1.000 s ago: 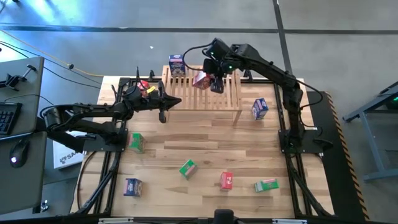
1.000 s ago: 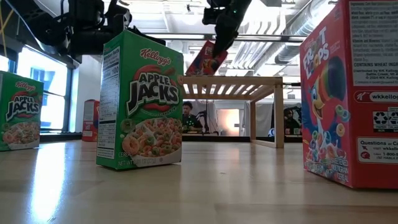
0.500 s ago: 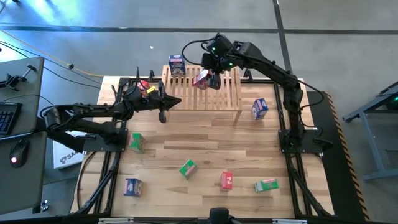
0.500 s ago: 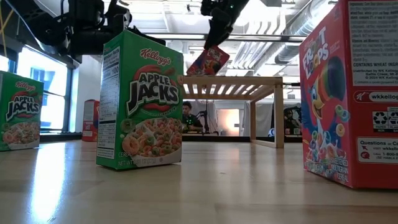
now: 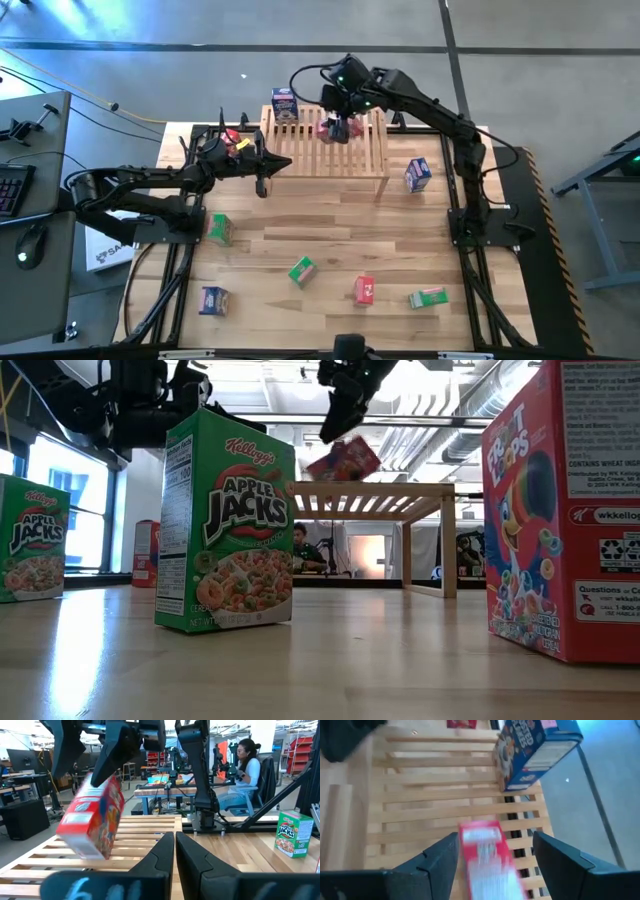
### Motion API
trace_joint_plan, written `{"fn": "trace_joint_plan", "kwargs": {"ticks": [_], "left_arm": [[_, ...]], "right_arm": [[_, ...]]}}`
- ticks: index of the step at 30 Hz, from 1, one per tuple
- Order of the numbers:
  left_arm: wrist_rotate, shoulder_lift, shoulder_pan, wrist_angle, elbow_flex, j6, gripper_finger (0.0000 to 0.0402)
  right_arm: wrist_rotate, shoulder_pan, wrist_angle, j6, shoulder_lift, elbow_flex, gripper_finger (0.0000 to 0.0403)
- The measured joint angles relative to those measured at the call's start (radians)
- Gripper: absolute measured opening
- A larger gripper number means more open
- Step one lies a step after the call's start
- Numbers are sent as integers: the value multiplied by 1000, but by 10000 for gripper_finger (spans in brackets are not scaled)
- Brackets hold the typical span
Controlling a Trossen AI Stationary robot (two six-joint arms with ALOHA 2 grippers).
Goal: Stack cereal on shelf
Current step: Put the middle red cereal box on the shelf
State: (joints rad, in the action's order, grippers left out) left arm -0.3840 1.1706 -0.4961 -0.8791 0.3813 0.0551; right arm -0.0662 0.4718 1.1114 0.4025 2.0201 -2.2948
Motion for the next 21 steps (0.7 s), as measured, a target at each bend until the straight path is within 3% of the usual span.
{"fn": "trace_joint_plan", "kwargs": {"ticks": [8,14,18,21], "left_arm": [[-13,0,0,28,-1,0,10],[-53,0,1,42,-1,-1,10],[-52,0,0,45,-1,-24,10],[-52,0,0,46,-1,-36,10]], "right_arm": [[131,-25,249,-32,-102,-41,216],[133,25,453,-141,-202,-39,101],[121,54,407,-179,-290,52,13],[122,61,248,-203,-396,241,22]]}}
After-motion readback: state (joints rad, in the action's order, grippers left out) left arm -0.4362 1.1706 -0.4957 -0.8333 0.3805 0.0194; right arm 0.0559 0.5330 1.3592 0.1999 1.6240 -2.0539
